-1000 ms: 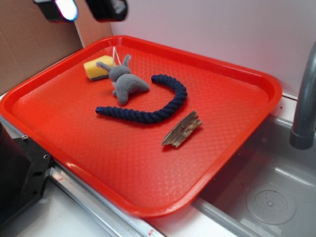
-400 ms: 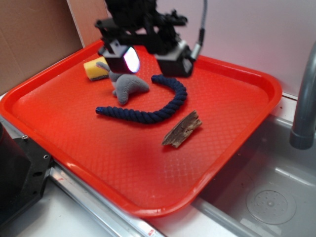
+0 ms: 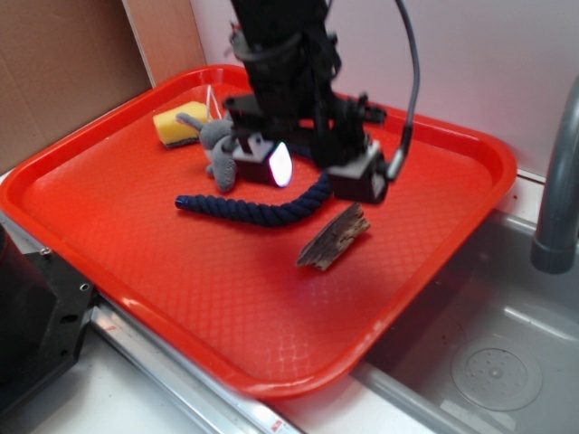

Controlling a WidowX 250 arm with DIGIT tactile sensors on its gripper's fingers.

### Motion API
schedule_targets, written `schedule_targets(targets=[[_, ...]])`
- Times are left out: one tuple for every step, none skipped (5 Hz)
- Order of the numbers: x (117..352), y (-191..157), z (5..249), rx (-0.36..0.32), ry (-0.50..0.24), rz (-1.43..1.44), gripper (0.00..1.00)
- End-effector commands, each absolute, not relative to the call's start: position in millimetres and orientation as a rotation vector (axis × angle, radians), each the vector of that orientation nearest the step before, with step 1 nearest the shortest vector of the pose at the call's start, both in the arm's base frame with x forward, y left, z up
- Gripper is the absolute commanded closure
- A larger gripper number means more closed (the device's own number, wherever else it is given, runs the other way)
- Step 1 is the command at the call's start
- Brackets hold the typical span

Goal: Grab the wood chip.

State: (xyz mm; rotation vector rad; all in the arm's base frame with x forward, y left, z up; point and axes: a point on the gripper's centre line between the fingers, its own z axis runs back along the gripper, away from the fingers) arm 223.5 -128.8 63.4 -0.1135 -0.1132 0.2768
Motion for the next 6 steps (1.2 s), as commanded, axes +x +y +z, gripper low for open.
schedule_targets(targets=[[233,-142,44,-0.088,-0.118,0.245,0.0],[232,-145,34,-0.085,-0.093,0.234,0.29],[228,-148,31,-0.081,-0.081,0.22,1.0],[227,-149,29,-0.079,-0.088,0.23,1.0],[224,-147,32,-0.078,-0.093,0.238,1.0],[226,-143,43,-0.042,-0.095,0.219,1.0]])
